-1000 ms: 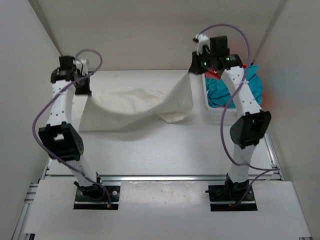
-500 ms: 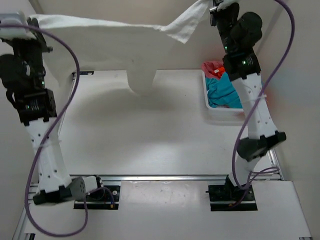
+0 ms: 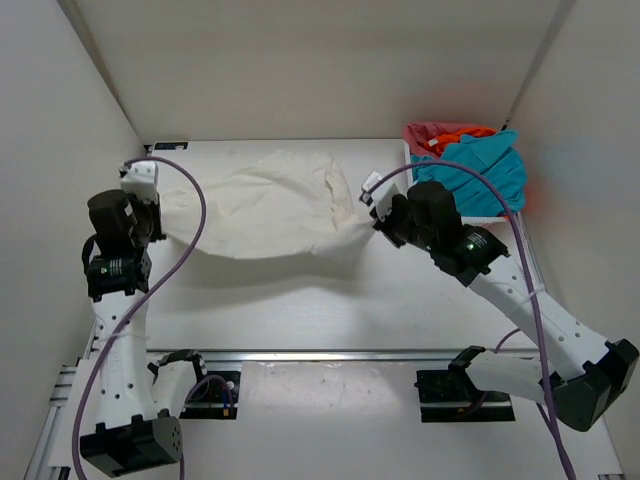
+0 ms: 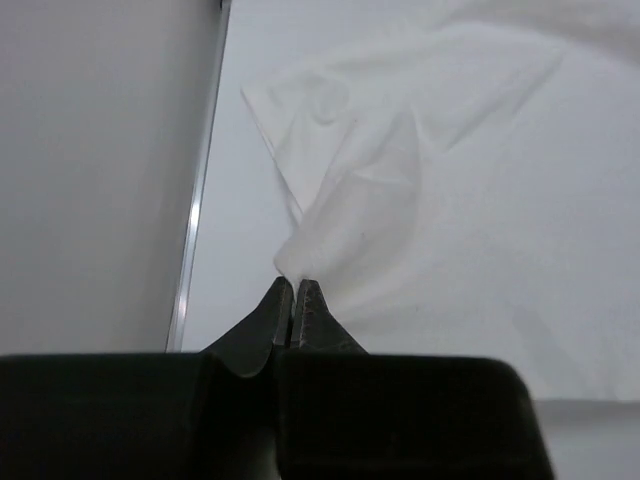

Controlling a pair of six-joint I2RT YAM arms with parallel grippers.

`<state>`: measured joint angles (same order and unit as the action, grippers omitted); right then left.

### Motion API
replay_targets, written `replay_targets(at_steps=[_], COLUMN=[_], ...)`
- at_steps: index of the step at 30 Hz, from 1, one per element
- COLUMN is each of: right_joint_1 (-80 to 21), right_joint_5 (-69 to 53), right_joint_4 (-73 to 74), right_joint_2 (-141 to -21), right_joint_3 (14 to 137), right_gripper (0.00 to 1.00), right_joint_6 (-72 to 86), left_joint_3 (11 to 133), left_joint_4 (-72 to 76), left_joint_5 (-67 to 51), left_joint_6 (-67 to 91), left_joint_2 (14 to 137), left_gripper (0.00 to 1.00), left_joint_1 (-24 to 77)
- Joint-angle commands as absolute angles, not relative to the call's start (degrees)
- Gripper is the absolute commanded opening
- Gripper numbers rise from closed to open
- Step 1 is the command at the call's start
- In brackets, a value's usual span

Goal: Fold and stack the t-shirts
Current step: Flatten out the tshirt

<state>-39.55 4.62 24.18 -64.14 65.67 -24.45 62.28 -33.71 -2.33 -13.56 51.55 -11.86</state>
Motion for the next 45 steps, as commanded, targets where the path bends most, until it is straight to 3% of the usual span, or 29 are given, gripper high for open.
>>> replay_targets(at_steps=[1,6,16,21,32,45], right_joint_1=[-40.3,-40.8,-35.6,-36.2,-31.1,-31.9], right_joint_5=[-6.3,-15.7,-18.8,-17.9,-14.8,-13.7], right_joint_4=[39.8,46.9,43.4,38.5,29.2,22.9], right_joint_2=[-60.2,-62.0,-67.9,-74.3,-90.7,-100.6], right_joint_3=[64.9,60.0,59.6,62.9,73.2,81.8], right_gripper=[0.0,0.0,0.0,0.0,0.0,0.0], right_joint_6=[-22.1,-21.4,-22.2,-23.3,-23.6,-22.4], left_joint_3=[59.6,52.9,45.3,43.6,42.4,46.8], left_joint_4=[-46.8,-56.7,-64.0,-62.1,-57.8,-49.7], left_joint_5=[1.0,5.6,8.4,8.0,11.2,13.1], left_joint_6=[-17.7,-22.4,-24.3,-23.7,-17.3,-16.7], left_joint_2=[43.1,38.3,36.9,38.9,46.7,56.0], left_gripper=[0.0,0.0,0.0,0.0,0.0,0.0], left_joint_1=[-11.8,-10.8,-13.3,-18.0,-18.4,-23.3])
